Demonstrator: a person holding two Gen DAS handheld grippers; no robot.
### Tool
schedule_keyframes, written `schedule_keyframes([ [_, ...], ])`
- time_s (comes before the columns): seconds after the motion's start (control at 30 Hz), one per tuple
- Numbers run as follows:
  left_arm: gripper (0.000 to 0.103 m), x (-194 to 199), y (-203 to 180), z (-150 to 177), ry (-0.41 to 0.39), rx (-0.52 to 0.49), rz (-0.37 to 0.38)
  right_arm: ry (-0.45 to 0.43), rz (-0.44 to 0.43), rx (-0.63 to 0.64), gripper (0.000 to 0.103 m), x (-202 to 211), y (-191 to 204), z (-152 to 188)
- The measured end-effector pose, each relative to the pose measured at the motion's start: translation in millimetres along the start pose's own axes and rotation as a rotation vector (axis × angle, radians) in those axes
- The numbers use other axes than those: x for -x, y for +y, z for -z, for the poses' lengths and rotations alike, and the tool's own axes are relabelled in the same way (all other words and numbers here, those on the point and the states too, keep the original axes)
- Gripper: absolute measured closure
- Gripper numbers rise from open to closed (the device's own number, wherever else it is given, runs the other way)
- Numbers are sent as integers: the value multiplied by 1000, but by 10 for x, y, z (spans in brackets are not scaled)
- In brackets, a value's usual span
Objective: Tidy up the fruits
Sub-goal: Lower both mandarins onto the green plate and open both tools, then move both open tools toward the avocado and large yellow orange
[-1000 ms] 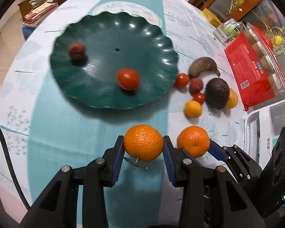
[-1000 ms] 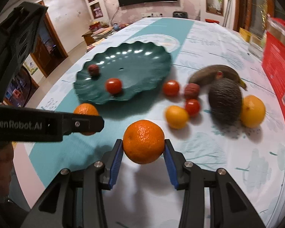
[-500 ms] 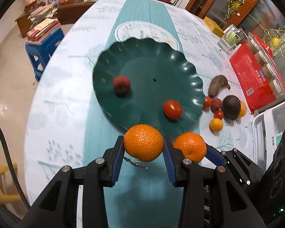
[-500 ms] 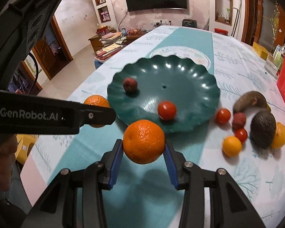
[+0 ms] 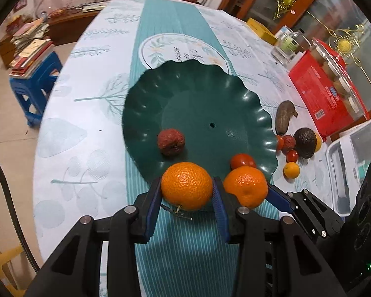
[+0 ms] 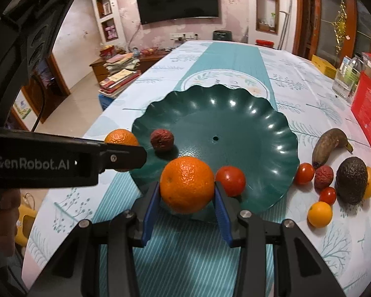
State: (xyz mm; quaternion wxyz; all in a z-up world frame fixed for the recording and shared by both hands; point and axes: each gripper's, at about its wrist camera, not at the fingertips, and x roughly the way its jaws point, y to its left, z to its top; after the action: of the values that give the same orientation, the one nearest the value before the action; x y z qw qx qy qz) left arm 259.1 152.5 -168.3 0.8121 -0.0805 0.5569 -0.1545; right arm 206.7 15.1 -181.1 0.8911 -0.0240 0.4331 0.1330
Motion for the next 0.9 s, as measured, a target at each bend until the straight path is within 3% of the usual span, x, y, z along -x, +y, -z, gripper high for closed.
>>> schedule_keyframes([
  [0.37,63,-88,-63,-24,34,-28,17,13,29,-81,58,21,-80,-14],
  [0.53,50,18,-96,-2,24,-32,1,-7,50,-115,53,200,-160,-8],
  [0.9,43,332,-276,224,-6,-26,-12,58,92,-201,52,534,-516,300],
])
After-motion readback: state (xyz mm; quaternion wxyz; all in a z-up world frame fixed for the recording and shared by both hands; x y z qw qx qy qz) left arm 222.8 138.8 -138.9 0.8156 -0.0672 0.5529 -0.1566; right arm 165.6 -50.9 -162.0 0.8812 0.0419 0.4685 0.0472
